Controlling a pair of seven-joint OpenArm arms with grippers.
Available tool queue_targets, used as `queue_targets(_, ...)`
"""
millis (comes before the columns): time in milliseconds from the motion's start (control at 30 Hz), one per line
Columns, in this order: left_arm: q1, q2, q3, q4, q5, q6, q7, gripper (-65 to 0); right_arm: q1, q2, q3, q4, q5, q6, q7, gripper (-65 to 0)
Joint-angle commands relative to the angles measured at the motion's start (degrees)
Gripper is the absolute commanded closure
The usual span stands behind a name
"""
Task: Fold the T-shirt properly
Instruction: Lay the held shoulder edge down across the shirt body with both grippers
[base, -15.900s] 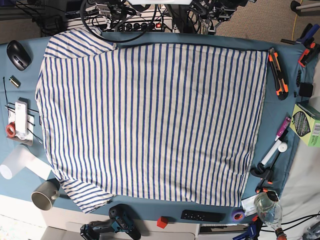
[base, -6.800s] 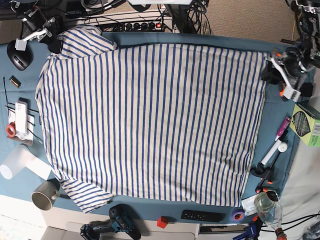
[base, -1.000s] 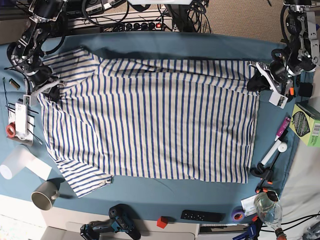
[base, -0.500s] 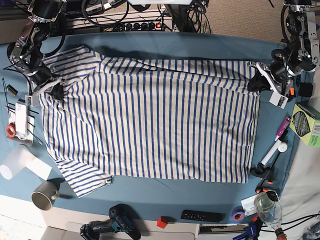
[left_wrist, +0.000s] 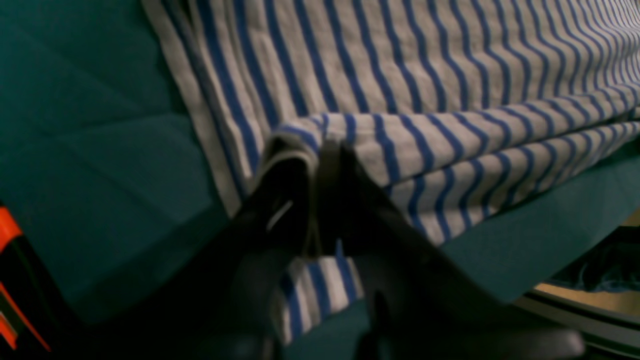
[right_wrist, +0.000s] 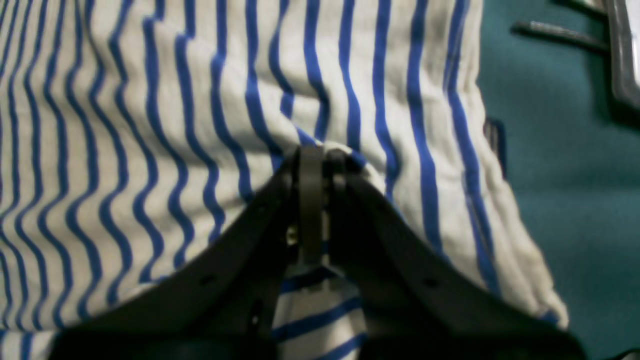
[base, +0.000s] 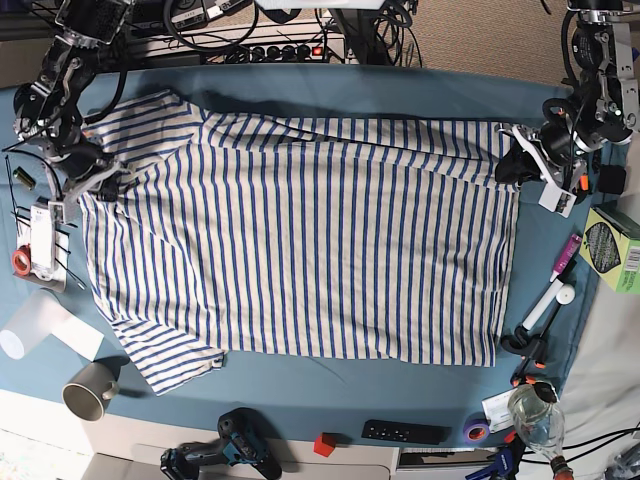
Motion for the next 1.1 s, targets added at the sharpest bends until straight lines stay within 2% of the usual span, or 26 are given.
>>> queue_targets(0, -0.44, -0.92, -0.5, 0.87, -0.07, -0.07, -1.22, 0.0, 1.53, 1.29, 0.22, 1.03, 0.59, -0.07, 1.86, 0.0)
queue_targets(67, -0.44, -0.94, -0.5, 0.87, 1.33, 0.63, -1.27, 0.0, 2.71, 1.29, 0.22, 1.03, 0.59, -0.04, 1.86, 0.0)
queue_targets(133, -0.46, -0.92, -0.5, 0.87, 2.67, 3.54, -1.73, 0.0, 3.67, 1.29, 0.22, 1.03, 0.61, -0.04, 1.88, 0.0)
queue_targets(200, -0.44, -0.94, -0.5, 0.87, 4.0, 4.46, -2.21, 0.0, 4.26, 1.29, 0.22, 1.03, 0.79, -0.04, 2.14, 0.0)
queue_targets(467, -0.46, -0.94, -0.5, 0.87, 4.13, 4.35, -3.26, 0.0, 4.46, 1.29, 0.22, 1.03, 0.72, -0.04, 5.33, 0.0)
queue_targets(667, -2.91, -0.96, -0.5, 0.87, 2.25, 1.36, -4.0, 0.0, 4.48, 1.29, 0.22, 1.03, 0.74, -0.02, 7.37, 0.0)
queue_targets(800, -5.46, -0.98, -0.48, 0.87, 1.46, 1.16, -3.72, 0.0, 4.5, 1.36, -0.31, 1.03, 0.48, -0.02, 7.58, 0.0)
queue_targets(900, -6.01, -1.01, -0.44, 0.87, 1.46, 1.16, -3.58, 0.0, 4.5, 1.49, -2.6, 1.03, -0.96, -0.04, 8.09, 0.0)
queue_targets(1067, -5.84, -1.33, 0.24, 0.87, 1.46, 1.16, -3.56, 0.0, 5.4, 1.6, -9.38, 1.01, -7.5, -0.11, 10.64, 0.0)
